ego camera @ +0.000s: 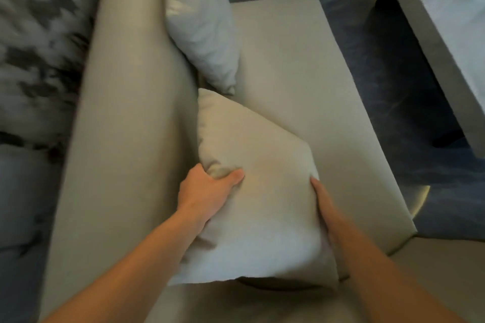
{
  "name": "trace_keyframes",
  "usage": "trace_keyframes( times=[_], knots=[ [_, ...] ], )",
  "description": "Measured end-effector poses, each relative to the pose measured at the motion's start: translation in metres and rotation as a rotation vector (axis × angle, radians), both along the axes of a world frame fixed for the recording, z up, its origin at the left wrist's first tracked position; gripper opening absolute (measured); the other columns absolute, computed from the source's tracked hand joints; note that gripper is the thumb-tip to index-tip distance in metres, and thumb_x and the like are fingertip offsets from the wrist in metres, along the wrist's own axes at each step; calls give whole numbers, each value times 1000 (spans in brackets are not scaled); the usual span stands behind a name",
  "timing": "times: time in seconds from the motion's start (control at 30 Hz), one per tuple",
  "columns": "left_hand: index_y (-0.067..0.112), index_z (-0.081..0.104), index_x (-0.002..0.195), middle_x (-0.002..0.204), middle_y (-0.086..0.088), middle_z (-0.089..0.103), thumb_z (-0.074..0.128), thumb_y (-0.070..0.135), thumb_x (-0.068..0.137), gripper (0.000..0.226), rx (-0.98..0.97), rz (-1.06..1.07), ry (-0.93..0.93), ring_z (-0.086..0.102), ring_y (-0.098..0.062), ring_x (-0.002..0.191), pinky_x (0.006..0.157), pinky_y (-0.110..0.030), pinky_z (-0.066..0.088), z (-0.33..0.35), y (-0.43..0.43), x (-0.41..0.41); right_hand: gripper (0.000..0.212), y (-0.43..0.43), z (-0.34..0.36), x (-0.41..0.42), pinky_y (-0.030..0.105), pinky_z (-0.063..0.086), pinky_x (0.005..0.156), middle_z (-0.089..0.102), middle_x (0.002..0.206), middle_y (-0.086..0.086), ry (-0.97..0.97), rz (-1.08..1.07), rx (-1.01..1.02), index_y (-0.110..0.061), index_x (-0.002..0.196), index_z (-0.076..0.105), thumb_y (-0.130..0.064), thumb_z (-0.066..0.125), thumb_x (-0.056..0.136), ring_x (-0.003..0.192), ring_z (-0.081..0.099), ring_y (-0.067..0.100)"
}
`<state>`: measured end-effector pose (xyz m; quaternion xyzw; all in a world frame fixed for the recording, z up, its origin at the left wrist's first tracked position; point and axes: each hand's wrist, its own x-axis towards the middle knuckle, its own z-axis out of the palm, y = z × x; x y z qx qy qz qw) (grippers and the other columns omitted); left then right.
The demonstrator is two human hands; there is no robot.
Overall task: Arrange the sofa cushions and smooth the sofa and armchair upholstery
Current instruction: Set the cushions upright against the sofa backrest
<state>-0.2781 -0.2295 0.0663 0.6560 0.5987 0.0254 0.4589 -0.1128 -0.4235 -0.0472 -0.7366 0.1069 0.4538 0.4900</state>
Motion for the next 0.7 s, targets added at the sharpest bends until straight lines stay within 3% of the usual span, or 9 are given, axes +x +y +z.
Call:
trace_keyframes(
  times=[0.13, 0.27, 0.4, 0.53, 0.6, 0.7],
  knots=[
    [24, 62, 112, 108, 1, 70, 72, 67, 48, 78, 189, 92, 20, 65, -26, 100, 84, -39, 53, 35, -13, -36, 58, 52, 19, -43, 44, 34, 112, 52, 143, 8, 71, 191, 109, -14, 139, 51, -53, 42, 97, 129, 48, 22],
    [23, 44, 133, 124, -5, 63, 73, 60, 63, 85, 177, 39, 62, 59, -32, 111, 89, -40, 49, 24, -36, -61, 66, 73, 31, -92, 48, 24, 117, 37, 155, 7, 137, 261, 75, -20, 150, 35, -59, 33, 97, 140, 34, 24],
    [21, 41, 131, 125, -5, 61, 74, 57, 69, 79, 148, -6, 43, 58, -32, 111, 88, -40, 48, 10, -32, -66, 67, 68, 25, -111, 50, 20, 118, 27, 160, 8, 41, 220, 59, -21, 154, 24, -59, 25, 99, 145, 25, 27],
    [17, 37, 131, 123, -12, 60, 69, 61, 72, 80, 230, -75, 130, 57, -38, 109, 87, -43, 48, 2, -36, -57, 67, 55, 23, -116, 51, 21, 118, 24, 161, 6, 61, 250, 34, -21, 154, 20, -59, 23, 99, 145, 25, 28],
    [15, 36, 130, 125, -13, 59, 68, 61, 72, 81, 230, -89, 130, 57, -38, 110, 87, -42, 47, 3, -36, -59, 65, 42, 30, -121, 52, 30, 112, 26, 160, 3, 103, 283, -10, -27, 154, 19, -60, 26, 99, 143, 28, 30],
    [11, 33, 129, 127, -17, 55, 70, 60, 71, 85, 215, -98, 137, 55, -39, 113, 91, -45, 47, 12, -36, -72, 53, 9, 49, -132, 45, 46, 92, 48, 142, 3, 135, 464, -163, -32, 145, 38, -56, 37, 98, 118, 54, 29]
  ],
)
